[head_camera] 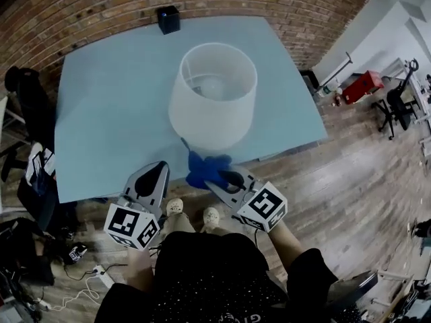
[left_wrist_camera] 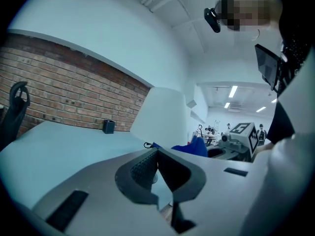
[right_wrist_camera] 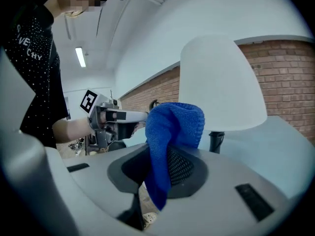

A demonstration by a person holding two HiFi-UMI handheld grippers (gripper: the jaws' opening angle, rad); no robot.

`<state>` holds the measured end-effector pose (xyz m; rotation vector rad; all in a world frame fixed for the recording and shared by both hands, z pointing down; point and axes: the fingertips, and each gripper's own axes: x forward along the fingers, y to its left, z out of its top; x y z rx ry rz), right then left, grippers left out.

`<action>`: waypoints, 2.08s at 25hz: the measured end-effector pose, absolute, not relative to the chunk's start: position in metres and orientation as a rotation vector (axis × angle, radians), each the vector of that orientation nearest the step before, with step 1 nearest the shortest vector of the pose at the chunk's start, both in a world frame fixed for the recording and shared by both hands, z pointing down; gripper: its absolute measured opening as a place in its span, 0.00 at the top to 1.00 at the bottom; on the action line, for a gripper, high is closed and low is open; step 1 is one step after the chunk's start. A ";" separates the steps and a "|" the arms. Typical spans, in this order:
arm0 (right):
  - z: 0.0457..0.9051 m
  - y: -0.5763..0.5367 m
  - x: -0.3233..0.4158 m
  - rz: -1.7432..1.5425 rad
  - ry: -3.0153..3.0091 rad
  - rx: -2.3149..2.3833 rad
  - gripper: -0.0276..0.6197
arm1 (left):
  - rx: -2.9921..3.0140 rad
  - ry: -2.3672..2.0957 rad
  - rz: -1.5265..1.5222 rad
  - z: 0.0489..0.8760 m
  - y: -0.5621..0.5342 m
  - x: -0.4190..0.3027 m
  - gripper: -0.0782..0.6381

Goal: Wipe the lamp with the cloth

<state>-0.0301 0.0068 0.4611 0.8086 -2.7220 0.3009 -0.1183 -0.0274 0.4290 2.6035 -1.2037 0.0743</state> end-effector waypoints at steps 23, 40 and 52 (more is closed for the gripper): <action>0.520 -0.138 -0.054 -0.208 -2.659 1.123 0.84 | 2.385 -1.563 0.010 0.466 -0.009 -0.146 0.88; 0.604 -0.142 -0.054 0.282 -2.463 1.055 0.84 | 2.418 -1.507 0.043 0.463 -0.021 -0.138 0.88; 0.560 -0.109 0.013 0.271 -2.610 1.299 0.84 | 2.442 -1.501 0.033 0.454 -0.019 -0.130 0.88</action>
